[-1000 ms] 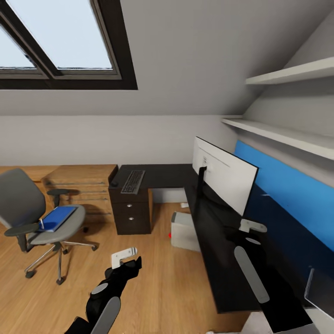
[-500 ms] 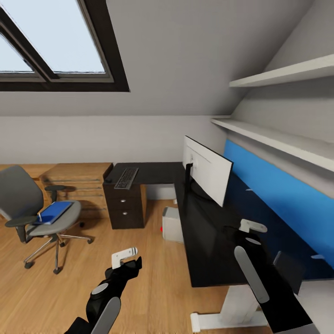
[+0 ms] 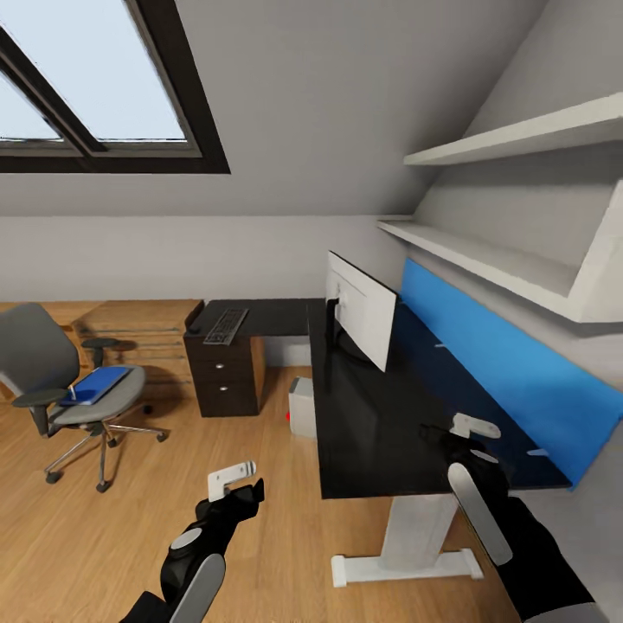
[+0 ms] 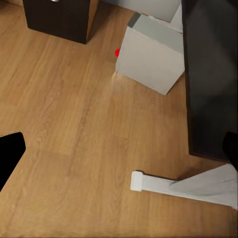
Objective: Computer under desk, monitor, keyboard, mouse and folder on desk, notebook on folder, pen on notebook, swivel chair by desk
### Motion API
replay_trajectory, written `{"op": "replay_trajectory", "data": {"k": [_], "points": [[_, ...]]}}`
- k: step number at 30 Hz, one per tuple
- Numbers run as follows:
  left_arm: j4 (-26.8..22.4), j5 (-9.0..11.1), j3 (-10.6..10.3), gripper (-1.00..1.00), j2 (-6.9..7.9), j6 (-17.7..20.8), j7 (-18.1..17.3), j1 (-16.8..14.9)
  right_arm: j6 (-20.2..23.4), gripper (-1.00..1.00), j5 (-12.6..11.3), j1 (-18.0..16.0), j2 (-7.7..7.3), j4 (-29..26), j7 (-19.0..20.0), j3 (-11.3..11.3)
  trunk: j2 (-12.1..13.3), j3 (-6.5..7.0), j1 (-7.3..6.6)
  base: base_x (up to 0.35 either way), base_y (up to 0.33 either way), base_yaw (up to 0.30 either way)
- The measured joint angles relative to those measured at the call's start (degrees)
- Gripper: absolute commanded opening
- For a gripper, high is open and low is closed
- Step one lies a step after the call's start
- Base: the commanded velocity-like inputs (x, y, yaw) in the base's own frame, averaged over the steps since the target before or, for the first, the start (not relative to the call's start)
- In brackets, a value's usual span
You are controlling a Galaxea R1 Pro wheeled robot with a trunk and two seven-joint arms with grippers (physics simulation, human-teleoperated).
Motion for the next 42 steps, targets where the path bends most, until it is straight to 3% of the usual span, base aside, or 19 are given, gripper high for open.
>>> {"op": "replay_trajectory", "data": {"k": [2,3,7,8,10,11,16,17,21,30,36,37,38,42], "points": [[0.0,0.0,0.0,1.00,0.01,0.0,0.0,0.0,-1.0,1.00,-1.7,0.0,-0.36,1.7,3.1,-2.7,0.0,0.00,0.00,-0.256,-0.258,0.000],[0.0,0.0,0.1,1.00,0.02,0.0,0.0,0.0,-1.7,1.00,-4.2,0.0,-0.60,4.2,7.6,-7.1,0.0,0.00,0.00,-0.256,-0.258,0.000],[0.0,0.1,0.1,1.00,0.02,0.0,0.0,0.0,-1.8,1.00,-7.2,0.0,-0.76,6.9,14.4,-12.6,0.0,0.00,0.00,-0.221,-0.218,0.000],[0.0,0.1,0.1,1.00,0.02,0.0,0.0,0.0,-1.8,1.00,-8.2,0.1,-0.81,8.5,18.9,-17.0,0.0,0.00,-0.02,-0.080,-0.075,0.000],[0.0,0.2,0.1,1.00,0.02,0.0,0.1,0.0,-1.7,1.00,-9.1,0.6,-0.76,10.0,22.3,-21.5,0.0,0.00,-0.02,-0.039,-0.036,0.000],[0.0,0.2,0.2,1.00,0.02,-0.1,0.1,0.0,-1.7,1.00,-9.8,0.7,-0.79,10.7,23.8,-24.4,0.0,0.00,-0.02,-0.021,-0.020,0.000],[-0.4,0.3,0.1,1.00,-0.03,-0.1,0.1,0.0,-1.6,1.00,-11.5,0.9,-0.75,11.2,24.9,-29.5,0.0,0.00,-0.03,-0.009,-0.009,0.000],[-1.1,0.4,0.1,1.00,-0.05,-0.1,0.1,0.0,-1.6,1.00,-11.9,0.9,-0.75,11.3,25.2,-31.4,-0.4,-0.18,0.19,-0.002,-0.002,0.000],[-1.4,0.5,0.2,1.00,-0.06,-0.1,0.1,0.0,-1.7,1.00,-12.2,0.9,-0.74,11.8,25.3,-32.6,-2.0,-0.90,1.07,0.000,0.000,0.000],[-1.3,0.6,0.3,1.00,-0.06,-0.1,0.1,0.0,-2.2,1.00,-12.2,0.9,-0.62,12.3,25.5,-32.9,-5.6,-2.53,3.05,0.000,0.000,0.000],[-1.1,0.6,0.3,1.00,-0.06,-0.1,0.2,0.0,-2.5,1.00,-12.2,0.9,-0.72,17.1,25.6,-34.7,-8.0,-3.61,4.38,0.000,0.000,0.000],[-0.8,0.7,0.7,1.00,-0.06,-0.1,0.3,0.0,-3.2,1.00,-12.1,0.9,-0.78,20.8,26.2,-36.7,-8.4,-3.80,4.60,0.000,0.000,0.000],[-0.4,0.7,1.1,1.00,-0.06,-0.1,0.3,0.0,-3.9,1.00,-12.2,0.8,-0.83,22.4,26.8,-37.2,-8.8,-3.97,4.82,0.000,0.000,0.000],[0.8,0.7,2.6,1.00,-0.06,-0.1,0.2,0.0,-6.0,1.00,-12.1,0.7,-0.83,24.6,28.7,-37.5,-10.5,-4.69,5.70,0.000,0.000,0.000]]}}
